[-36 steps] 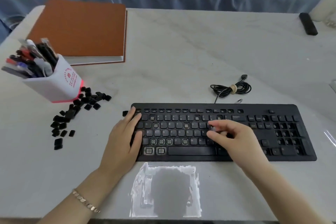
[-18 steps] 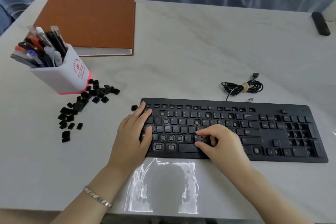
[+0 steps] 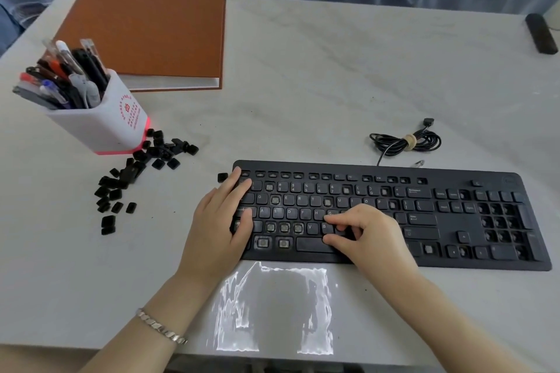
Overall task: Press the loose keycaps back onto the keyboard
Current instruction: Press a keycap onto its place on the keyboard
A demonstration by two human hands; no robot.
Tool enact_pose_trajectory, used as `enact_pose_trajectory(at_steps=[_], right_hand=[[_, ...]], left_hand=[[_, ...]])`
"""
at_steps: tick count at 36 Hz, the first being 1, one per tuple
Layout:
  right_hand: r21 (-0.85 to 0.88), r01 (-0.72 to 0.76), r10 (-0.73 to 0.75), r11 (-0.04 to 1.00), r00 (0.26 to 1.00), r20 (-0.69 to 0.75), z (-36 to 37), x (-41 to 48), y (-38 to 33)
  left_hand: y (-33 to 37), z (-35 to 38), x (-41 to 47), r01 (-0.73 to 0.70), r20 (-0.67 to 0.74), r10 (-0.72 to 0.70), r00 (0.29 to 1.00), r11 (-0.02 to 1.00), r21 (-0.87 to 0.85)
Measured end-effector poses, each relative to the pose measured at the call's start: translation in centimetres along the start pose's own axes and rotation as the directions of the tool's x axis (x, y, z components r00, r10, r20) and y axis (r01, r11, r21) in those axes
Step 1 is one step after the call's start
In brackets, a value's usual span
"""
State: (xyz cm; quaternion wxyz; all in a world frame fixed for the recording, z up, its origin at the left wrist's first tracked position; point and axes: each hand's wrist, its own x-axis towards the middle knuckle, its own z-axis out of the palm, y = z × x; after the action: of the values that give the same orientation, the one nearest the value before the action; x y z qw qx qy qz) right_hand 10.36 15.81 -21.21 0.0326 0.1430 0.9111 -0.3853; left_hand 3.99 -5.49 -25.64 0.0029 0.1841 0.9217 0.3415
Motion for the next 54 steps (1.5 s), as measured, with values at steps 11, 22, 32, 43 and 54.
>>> enact_pose_trajectory(at_steps=[11, 22, 32, 43, 54], right_hand=[[0.048, 0.01, -0.009, 0.999, 1.0, -0.018, 0.2, 0.1, 0.5], [0.05, 0.054, -0.053, 0.997, 0.998, -0.029, 0.2, 0.1, 0.8], [-0.036, 0.148, -0.152, 0.988, 0.977, -0.148, 1.4, -0.9, 1.3], [-0.32, 0.452, -0.543, 0.833, 0.781, -0.31, 2.5, -1.4, 3.1], [-0.321, 0.52, -0.604, 0.792, 0.746, -0.282, 2.4, -0.9, 3.2]], left_hand=[[-0.1, 0.1, 0.1, -0.013, -0.008, 0.013, 1.0, 1.0, 0.013], [0.1, 0.0, 0.0, -0.008, -0.01, 0.008, 1.0, 1.0, 0.016], [0.1, 0.1, 0.1, -0.009, -0.009, 0.009, 1.0, 1.0, 0.014], [0.0, 0.1, 0.0, -0.006, -0.005, 0.006, 1.0, 1.0, 0.017], [0.0, 0.0, 0.0, -0.007, -0.012, 0.008, 1.0, 1.0, 0.029]])
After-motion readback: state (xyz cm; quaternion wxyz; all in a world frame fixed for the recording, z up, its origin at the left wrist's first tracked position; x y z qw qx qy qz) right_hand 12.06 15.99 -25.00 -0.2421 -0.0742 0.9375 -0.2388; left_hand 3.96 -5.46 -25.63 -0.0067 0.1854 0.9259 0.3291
